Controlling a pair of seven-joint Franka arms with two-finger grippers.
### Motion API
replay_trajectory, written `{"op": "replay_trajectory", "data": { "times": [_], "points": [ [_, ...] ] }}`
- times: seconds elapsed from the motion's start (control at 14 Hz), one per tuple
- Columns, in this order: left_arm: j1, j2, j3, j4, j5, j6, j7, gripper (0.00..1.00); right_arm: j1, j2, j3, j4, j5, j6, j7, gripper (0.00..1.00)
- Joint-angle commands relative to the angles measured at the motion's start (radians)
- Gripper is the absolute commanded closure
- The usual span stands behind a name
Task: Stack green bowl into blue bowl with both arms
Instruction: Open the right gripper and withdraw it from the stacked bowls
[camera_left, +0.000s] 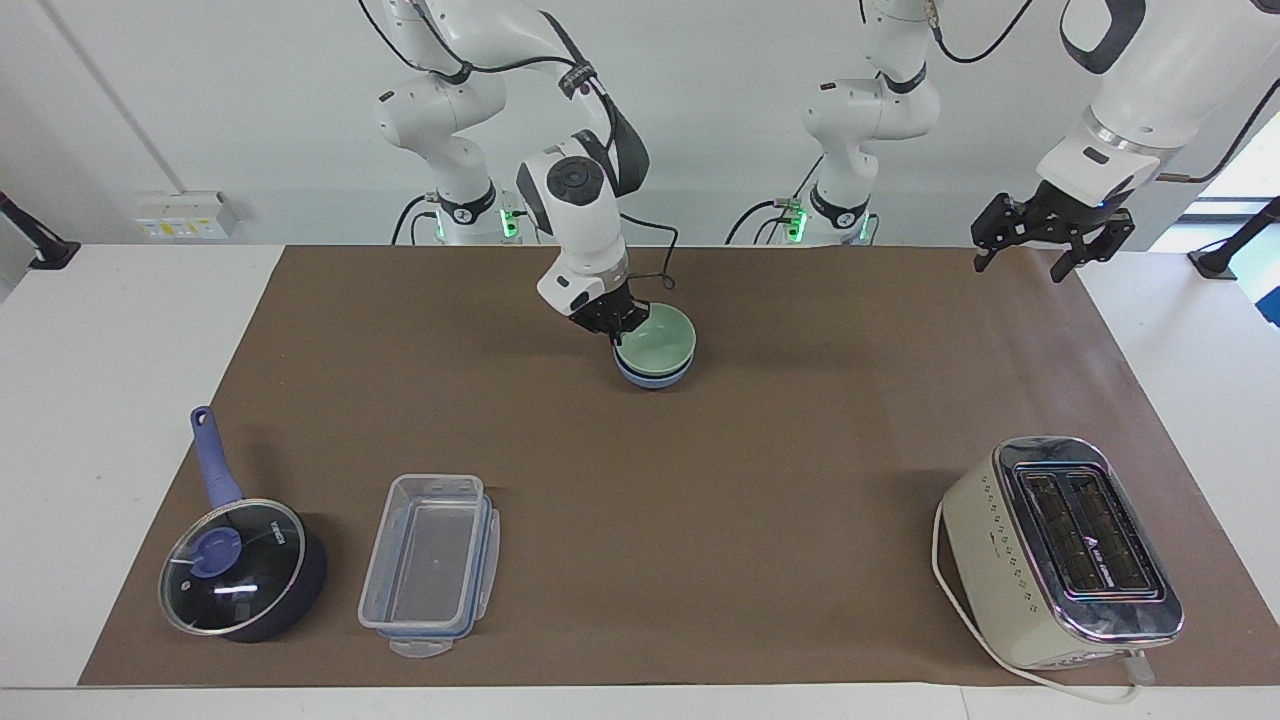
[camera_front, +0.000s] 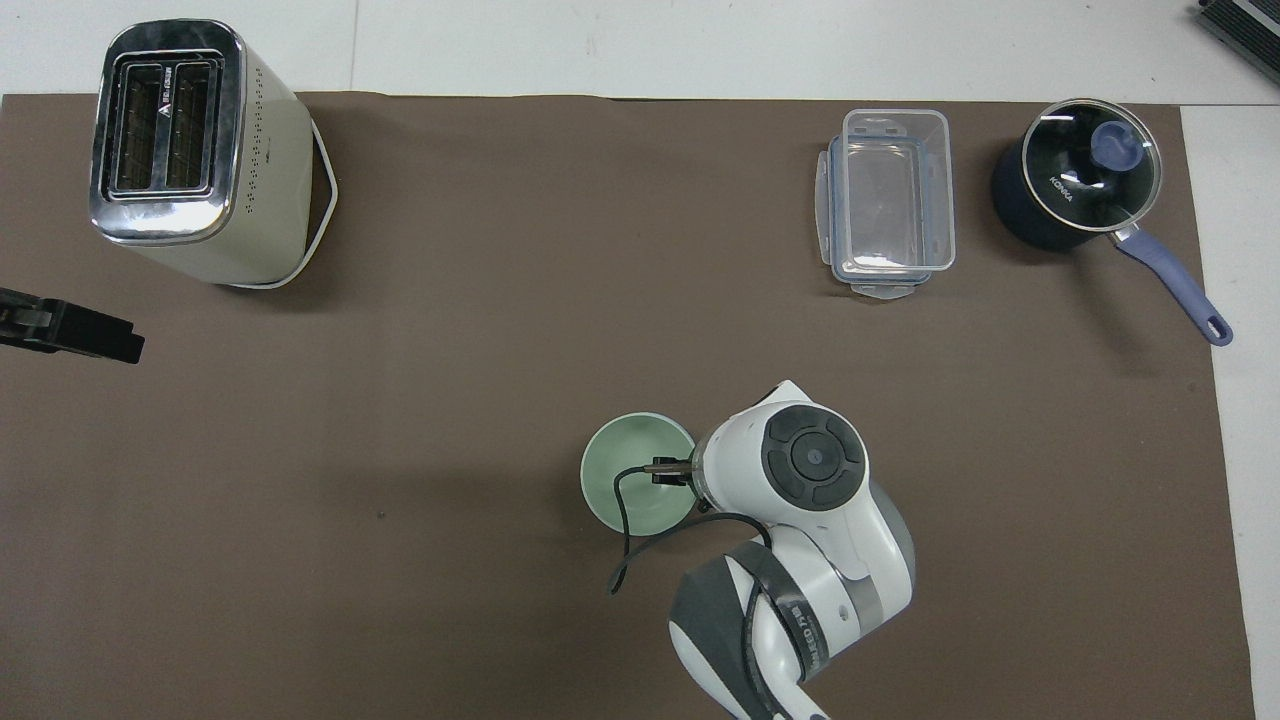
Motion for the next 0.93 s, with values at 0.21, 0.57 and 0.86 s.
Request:
{"op": "replay_trajectory", "data": {
  "times": [0.21, 0.57, 0.86],
  "points": [
    [0.007, -0.023, -0.007, -0.022, 0.019, -0.006, -0.012, 0.0, -0.008, 0.013, 0.005, 0.005, 0.022, 0.027, -0.009, 1.0],
    [0.007, -0.022, -0.007, -0.022, 0.019, -0.006, -0.012, 0.0, -0.008, 0.016, 0.004, 0.017, 0.022, 0.025, -0.005, 0.34],
    [0.007, -0.022, -0.007, -0.022, 0.019, -0.006, -0.012, 0.0, -0.02, -0.004, -0.007, 0.066, 0.007, 0.004, 0.0, 0.0]
  ]
}}
